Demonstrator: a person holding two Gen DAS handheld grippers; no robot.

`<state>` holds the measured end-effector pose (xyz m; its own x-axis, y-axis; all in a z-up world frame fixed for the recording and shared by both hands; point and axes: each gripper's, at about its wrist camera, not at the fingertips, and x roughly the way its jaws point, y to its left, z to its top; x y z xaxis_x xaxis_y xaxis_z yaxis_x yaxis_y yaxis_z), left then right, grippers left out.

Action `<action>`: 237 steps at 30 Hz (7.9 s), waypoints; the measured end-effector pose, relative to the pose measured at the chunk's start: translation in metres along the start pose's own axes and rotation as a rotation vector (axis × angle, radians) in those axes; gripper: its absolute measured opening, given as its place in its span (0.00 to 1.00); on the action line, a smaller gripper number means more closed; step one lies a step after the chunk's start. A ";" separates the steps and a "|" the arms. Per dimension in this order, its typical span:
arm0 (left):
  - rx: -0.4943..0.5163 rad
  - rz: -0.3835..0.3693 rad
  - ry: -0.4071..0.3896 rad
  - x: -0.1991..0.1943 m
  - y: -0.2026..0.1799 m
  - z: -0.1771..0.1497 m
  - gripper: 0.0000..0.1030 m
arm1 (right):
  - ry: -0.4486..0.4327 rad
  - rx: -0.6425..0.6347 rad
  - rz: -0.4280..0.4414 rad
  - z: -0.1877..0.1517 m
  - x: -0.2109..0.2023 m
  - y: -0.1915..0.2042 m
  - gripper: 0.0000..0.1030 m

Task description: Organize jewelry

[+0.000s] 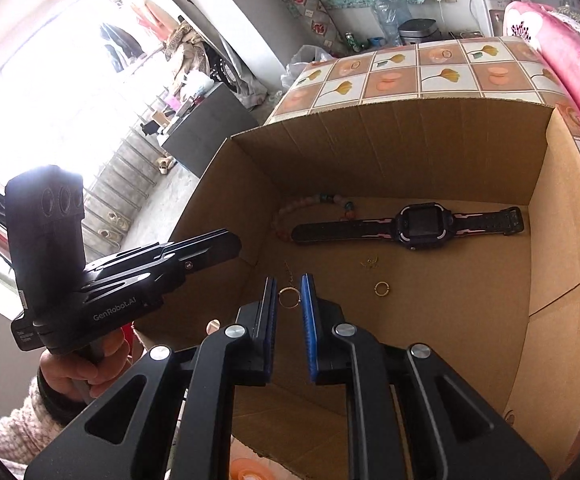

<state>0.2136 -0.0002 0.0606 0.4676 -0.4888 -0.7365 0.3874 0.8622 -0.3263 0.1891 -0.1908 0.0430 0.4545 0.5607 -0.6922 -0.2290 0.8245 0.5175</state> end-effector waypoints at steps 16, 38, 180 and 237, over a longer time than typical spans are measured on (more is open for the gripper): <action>0.177 -0.210 -0.201 -0.101 -0.041 -0.075 0.21 | -0.181 -0.025 0.160 -0.054 -0.093 -0.006 0.13; 0.387 -0.075 0.029 -0.011 -0.093 -0.186 0.34 | -0.037 0.043 -0.110 -0.167 -0.046 -0.028 0.21; 0.165 -0.092 0.053 -0.034 -0.043 -0.018 0.04 | -0.054 -0.275 -0.133 -0.024 -0.041 0.034 0.12; 0.266 -0.223 0.043 -0.020 -0.085 -0.150 0.27 | -0.068 -0.001 -0.174 -0.152 -0.061 -0.036 0.25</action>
<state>0.0520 -0.0436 0.0138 0.3165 -0.6503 -0.6906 0.6722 0.6675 -0.3204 0.0384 -0.2427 -0.0099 0.5444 0.4032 -0.7356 -0.1431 0.9087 0.3921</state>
